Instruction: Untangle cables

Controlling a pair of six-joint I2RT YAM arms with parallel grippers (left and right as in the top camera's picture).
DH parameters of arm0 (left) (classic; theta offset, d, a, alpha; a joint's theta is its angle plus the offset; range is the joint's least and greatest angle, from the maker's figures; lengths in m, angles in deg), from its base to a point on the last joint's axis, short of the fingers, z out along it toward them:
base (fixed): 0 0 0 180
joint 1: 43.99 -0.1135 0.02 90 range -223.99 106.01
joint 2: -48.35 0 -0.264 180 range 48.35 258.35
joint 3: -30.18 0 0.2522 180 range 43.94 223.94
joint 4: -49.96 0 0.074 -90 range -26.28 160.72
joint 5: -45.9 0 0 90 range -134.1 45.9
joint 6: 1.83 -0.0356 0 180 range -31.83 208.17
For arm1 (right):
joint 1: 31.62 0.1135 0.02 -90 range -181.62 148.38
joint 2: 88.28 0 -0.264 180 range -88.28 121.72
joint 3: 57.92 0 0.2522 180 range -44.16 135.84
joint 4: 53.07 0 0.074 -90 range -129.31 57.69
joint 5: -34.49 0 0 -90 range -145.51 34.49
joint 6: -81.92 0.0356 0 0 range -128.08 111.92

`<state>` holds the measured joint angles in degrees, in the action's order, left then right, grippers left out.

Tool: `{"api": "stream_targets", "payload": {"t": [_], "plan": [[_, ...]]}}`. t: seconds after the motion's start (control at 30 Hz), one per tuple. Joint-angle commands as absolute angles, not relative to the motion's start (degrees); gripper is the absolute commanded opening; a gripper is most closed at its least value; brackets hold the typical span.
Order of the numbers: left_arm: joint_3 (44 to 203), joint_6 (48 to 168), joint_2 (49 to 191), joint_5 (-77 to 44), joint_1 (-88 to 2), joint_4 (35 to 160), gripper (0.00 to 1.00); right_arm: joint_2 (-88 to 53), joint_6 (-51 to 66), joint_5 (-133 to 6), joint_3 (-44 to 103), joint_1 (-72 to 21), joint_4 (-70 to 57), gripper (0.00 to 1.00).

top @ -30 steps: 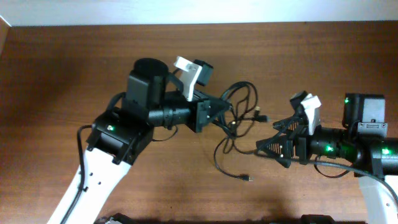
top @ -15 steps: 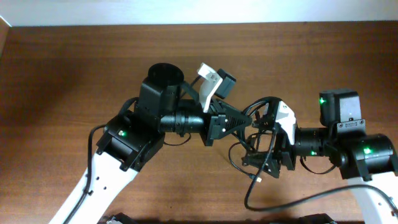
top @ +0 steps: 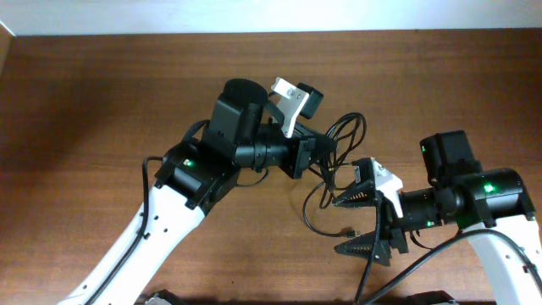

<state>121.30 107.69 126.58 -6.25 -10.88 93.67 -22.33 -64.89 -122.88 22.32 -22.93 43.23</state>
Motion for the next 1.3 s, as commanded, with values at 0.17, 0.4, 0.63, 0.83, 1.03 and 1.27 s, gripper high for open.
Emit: {"api": "stream_targets", "payload": {"t": [0.17, 0.4, 0.63, 0.83, 1.03, 1.27], "plan": [[122.0, 101.7, 126.1, 11.1, -10.8, 93.1, 0.00, -22.3, -61.5, -120.8, 22.4, -26.3, 40.7, 0.92], [122.0, 94.5, 126.1, 19.5, -10.8, 92.0, 0.00, -22.3, -55.8, -121.5, 22.4, -32.3, 37.4, 0.99], [122.0, 97.8, 126.1, 13.5, -10.8, 87.3, 0.00, -22.3, -55.8, -122.8, 22.4, -19.5, 39.3, 0.99], [122.0, 107.2, 126.1, -3.7, -10.8, 88.6, 0.00, -22.3, -56.0, -122.3, 22.4, -14.7, 39.4, 0.99], [122.0, 115.5, 126.1, -12.0, -11.9, 85.8, 0.00, -22.3, -56.0, -119.2, 22.4, -14.8, 41.4, 0.99], [122.0, 105.1, 126.1, -12.0, -12.1, 98.5, 0.00, -22.3, -37.9, -102.8, 22.4, -20.8, 35.3, 1.00]]}}
